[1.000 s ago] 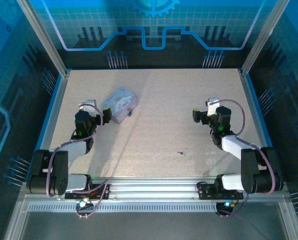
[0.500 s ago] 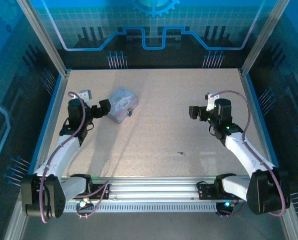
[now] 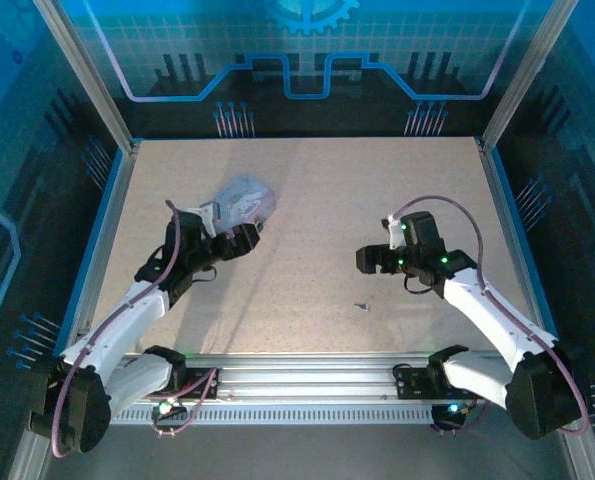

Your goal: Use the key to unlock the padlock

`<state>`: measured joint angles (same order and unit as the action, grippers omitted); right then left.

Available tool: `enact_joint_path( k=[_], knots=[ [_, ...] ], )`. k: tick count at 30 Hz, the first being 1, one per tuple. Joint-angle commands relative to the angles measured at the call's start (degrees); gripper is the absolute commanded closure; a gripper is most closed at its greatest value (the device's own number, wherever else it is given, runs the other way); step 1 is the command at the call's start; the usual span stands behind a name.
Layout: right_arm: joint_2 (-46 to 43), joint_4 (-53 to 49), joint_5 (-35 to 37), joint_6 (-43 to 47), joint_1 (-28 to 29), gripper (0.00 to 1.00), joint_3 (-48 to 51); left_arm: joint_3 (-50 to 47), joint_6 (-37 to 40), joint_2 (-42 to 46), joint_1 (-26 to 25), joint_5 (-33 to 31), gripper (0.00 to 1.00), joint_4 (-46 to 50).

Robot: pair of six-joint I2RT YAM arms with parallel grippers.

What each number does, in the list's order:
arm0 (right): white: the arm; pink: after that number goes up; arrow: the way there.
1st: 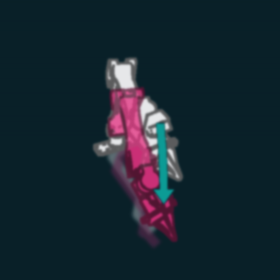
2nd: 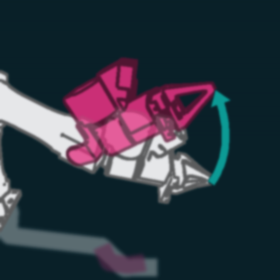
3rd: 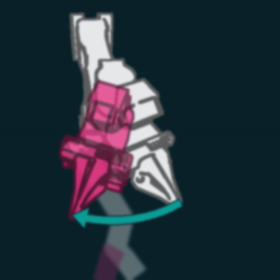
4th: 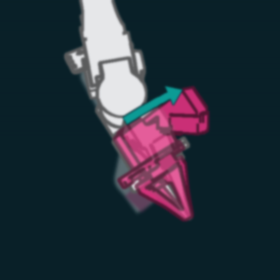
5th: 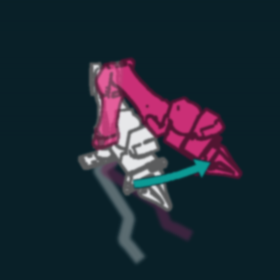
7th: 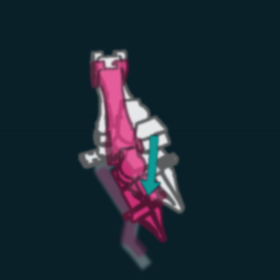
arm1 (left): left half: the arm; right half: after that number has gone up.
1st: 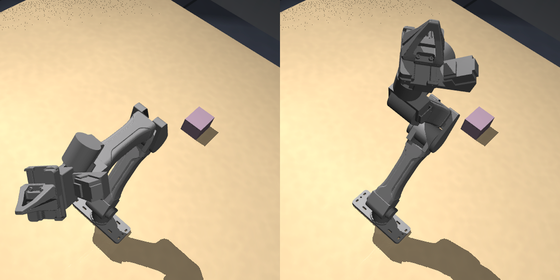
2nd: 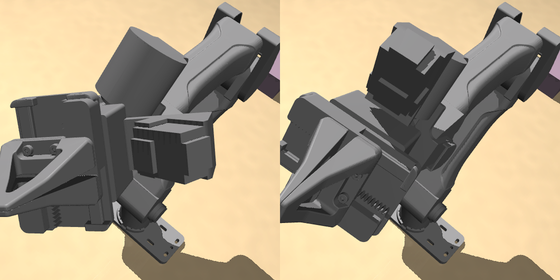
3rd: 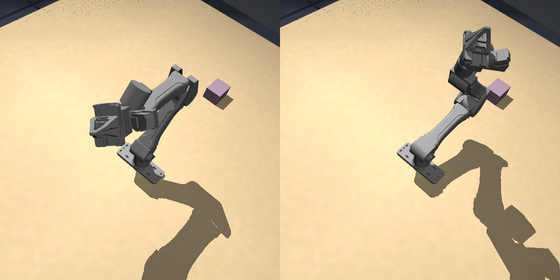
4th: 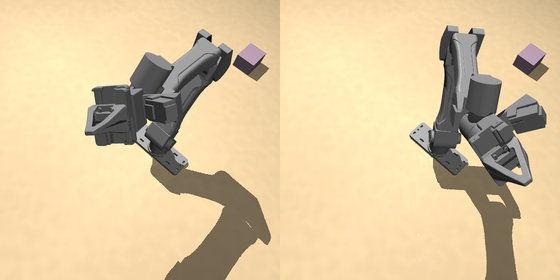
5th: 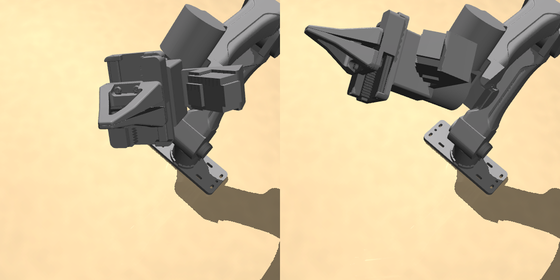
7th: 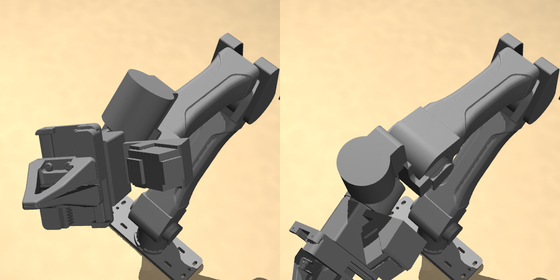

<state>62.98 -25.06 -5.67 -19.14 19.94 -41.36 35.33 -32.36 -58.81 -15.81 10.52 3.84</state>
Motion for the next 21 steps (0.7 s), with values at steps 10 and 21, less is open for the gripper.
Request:
enact_joint_path(
  k=[10, 21],
  knots=[
    [5.02, -6.12, -1.01, -5.75, 5.92, 0.25, 2.97, -3.25, -8.83, -2.72, -7.57, 2.4, 0.01, -6.49],
    [11.54, -5.7, -1.65, -8.85, 8.23, 0.42, 4.74, -2.45, -10.58, -9.29, -11.55, 2.5, 0.01, -10.96]
  ],
)
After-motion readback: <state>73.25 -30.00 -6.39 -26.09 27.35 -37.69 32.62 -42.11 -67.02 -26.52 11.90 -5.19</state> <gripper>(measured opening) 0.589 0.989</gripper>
